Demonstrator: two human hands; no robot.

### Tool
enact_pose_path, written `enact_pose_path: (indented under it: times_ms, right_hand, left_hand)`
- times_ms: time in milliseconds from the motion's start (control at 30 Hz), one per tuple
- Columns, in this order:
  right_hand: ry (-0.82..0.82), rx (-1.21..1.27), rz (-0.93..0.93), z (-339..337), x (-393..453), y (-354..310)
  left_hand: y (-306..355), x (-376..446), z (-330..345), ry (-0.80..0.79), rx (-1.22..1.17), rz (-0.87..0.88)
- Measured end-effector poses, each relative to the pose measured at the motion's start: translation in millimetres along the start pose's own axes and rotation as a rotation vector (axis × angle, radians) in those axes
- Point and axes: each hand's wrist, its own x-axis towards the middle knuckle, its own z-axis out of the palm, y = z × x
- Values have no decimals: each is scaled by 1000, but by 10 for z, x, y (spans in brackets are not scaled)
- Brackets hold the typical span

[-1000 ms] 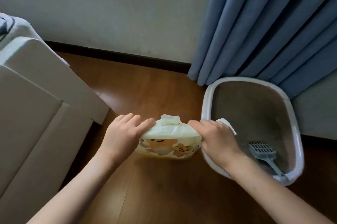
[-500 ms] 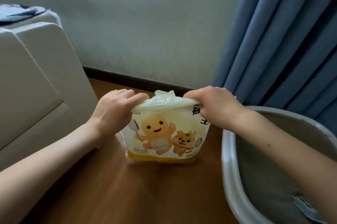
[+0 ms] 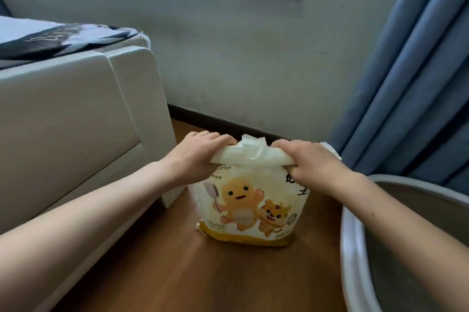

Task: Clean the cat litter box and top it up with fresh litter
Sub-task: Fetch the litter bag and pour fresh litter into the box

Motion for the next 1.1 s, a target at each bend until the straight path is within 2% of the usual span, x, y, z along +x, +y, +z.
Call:
enact_pose_path:
  times_ms: [167,300,433,533,600,700,800,900,1100]
  right_hand:
    - [26,-69,-3,-96,34,-43]
    - [66,73,-64,-231,-9,-86]
    - [280,250,-111,-372,65,-80]
    - [469,179,-136,-427,107,-88]
    - [551,77,-140,-387,106,-110]
    - [617,19,-178,-331,101,-161]
    - [601,-24,-271,-321,120,-279]
    - [566,-70,-320,-291,140,-372]
    - [502,-93,-265,-237,120,-340]
  left_hand:
    - [270,58,-234,-41,7,-34]
    - [305,105,-370,188,-140,-11]
    - [203,168,-435,358,-96,115]
    - [193,217,-480,441,-39,108]
    - [209,213,-526,391,-61,135]
    - [246,150,-652,219,-157,108]
    - [240,180,-762,96,-245,10]
    - [230,276,-828,63,-252,-9]
    - [250,417,-917,-14,-412,-177]
